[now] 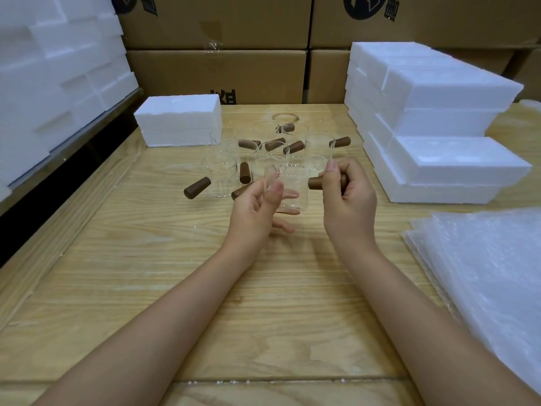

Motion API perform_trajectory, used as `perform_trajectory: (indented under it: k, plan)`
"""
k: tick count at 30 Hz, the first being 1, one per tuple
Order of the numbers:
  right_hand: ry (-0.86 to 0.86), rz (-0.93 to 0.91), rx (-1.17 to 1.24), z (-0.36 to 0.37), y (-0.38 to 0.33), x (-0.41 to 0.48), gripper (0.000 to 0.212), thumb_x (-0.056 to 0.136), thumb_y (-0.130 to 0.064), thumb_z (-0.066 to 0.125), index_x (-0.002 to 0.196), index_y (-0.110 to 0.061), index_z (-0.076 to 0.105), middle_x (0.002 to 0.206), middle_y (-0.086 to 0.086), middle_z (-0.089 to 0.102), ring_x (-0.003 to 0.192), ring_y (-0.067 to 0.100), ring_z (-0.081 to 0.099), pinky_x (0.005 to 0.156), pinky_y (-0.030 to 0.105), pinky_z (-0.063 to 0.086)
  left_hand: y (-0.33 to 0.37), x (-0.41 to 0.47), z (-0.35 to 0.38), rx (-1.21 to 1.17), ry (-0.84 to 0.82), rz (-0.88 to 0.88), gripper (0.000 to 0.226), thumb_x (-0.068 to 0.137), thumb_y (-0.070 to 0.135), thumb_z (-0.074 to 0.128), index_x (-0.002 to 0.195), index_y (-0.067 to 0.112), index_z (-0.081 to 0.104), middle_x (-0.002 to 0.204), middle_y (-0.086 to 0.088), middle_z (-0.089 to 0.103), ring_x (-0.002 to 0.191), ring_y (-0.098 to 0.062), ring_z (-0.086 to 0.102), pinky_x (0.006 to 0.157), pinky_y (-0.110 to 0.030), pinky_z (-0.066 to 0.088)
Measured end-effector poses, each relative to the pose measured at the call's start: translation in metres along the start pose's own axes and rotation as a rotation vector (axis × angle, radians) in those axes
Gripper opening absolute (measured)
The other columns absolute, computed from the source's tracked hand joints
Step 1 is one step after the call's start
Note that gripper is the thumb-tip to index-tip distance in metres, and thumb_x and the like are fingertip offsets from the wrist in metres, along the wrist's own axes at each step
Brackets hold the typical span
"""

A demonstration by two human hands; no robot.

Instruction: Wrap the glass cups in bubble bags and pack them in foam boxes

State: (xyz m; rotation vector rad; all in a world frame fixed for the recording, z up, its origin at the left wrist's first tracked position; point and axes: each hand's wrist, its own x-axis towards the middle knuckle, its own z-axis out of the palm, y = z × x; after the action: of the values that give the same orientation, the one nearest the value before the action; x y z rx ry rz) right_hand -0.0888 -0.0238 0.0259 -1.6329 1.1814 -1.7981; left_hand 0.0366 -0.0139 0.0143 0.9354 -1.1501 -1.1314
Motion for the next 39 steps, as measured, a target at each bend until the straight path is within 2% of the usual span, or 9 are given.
perform_trajectory:
  k: [3,6,11,15,20,27,30,37,39]
  plan:
    - [0.025,0.119,0.038,0.001,0.004,0.000,0.026,0.094,-0.031,0.041,0.071,-0.022,0.047,0.064,-0.008,0.064,0.052,-0.001,0.049,0.053,0.022,0.037,-0.004,-0.001,-0.001,0.042,0.014,0.047,0.077,0.075,0.047,0.068,0.138,0.007,0.044,0.095,0.000,0.068,0.077,-0.009,0.066,0.058,-0.021,0.055]
    - [0.056,0.387,0.072,0.003,0.015,0.003,0.028,0.094,-0.020,0.039,0.067,-0.019,0.047,0.061,-0.007,0.061,0.056,0.011,0.043,0.056,0.030,0.035,-0.008,-0.001,-0.003,0.210,0.027,0.161,0.072,0.069,0.037,0.080,0.132,0.033,0.045,0.105,0.006,0.066,0.086,-0.004,0.062,0.076,-0.025,0.054]
    - [0.013,0.640,0.113,0.001,0.025,0.007,0.045,0.096,-0.018,0.037,0.053,-0.018,0.052,0.039,-0.013,0.047,0.040,0.007,0.034,0.046,0.024,0.027,-0.010,-0.006,-0.005,0.484,-0.061,0.388,0.084,0.066,0.032,0.082,0.137,0.040,0.037,0.122,0.014,0.059,0.102,0.002,0.057,0.082,-0.018,0.045]
    - [0.058,0.597,0.098,-0.001,0.027,0.009,0.053,0.100,-0.026,0.037,0.050,-0.020,0.054,0.042,-0.011,0.047,0.045,0.012,0.040,0.052,0.027,0.033,-0.012,-0.005,-0.007,0.589,-0.123,0.437,0.091,0.067,0.030,0.084,0.142,0.023,0.033,0.133,0.010,0.053,0.120,0.001,0.052,0.097,-0.017,0.041]
    - [0.069,0.473,0.061,0.000,0.028,0.008,0.043,0.103,-0.028,0.034,0.066,-0.015,0.050,0.058,-0.004,0.056,0.053,0.011,0.048,0.059,0.029,0.038,-0.016,-0.001,-0.010,0.540,-0.103,0.425,0.077,0.065,0.020,0.087,0.130,0.029,0.047,0.130,0.018,0.053,0.125,0.000,0.049,0.106,-0.018,0.036]
    - [0.082,0.232,-0.034,0.000,0.022,0.001,0.039,0.103,-0.026,0.032,0.068,-0.022,0.047,0.055,-0.016,0.056,0.055,-0.001,0.048,0.063,0.029,0.041,-0.019,0.003,-0.012,0.533,-0.062,0.418,0.080,0.063,0.004,0.087,0.118,0.041,0.040,0.135,0.020,0.051,0.127,0.002,0.048,0.101,-0.014,0.037]
    - [0.084,0.151,-0.063,0.000,0.019,-0.001,0.036,0.103,-0.024,0.032,0.070,-0.023,0.046,0.056,-0.016,0.058,0.059,-0.005,0.055,0.062,0.020,0.041,-0.018,0.002,-0.013,0.549,-0.055,0.415,0.079,0.063,0.004,0.087,0.112,0.043,0.039,0.133,0.027,0.048,0.124,0.007,0.049,0.098,-0.012,0.039]
    - [0.084,0.117,-0.097,-0.002,0.021,0.000,0.034,0.103,-0.026,0.035,0.073,-0.014,0.048,0.061,-0.013,0.060,0.062,0.003,0.058,0.056,0.011,0.038,-0.018,0.003,-0.012,0.399,-0.093,0.268,0.076,0.064,0.007,0.086,0.118,0.039,0.043,0.129,0.012,0.055,0.125,-0.001,0.050,0.108,-0.026,0.038]
    - [0.072,0.173,-0.116,-0.002,0.024,0.002,0.034,0.102,-0.029,0.036,0.074,-0.014,0.048,0.063,-0.012,0.062,0.064,-0.003,0.059,0.057,0.008,0.038,-0.019,0.004,-0.013,0.399,-0.099,0.225,0.080,0.065,0.008,0.086,0.122,0.043,0.043,0.129,0.010,0.056,0.125,0.002,0.050,0.107,-0.025,0.039]
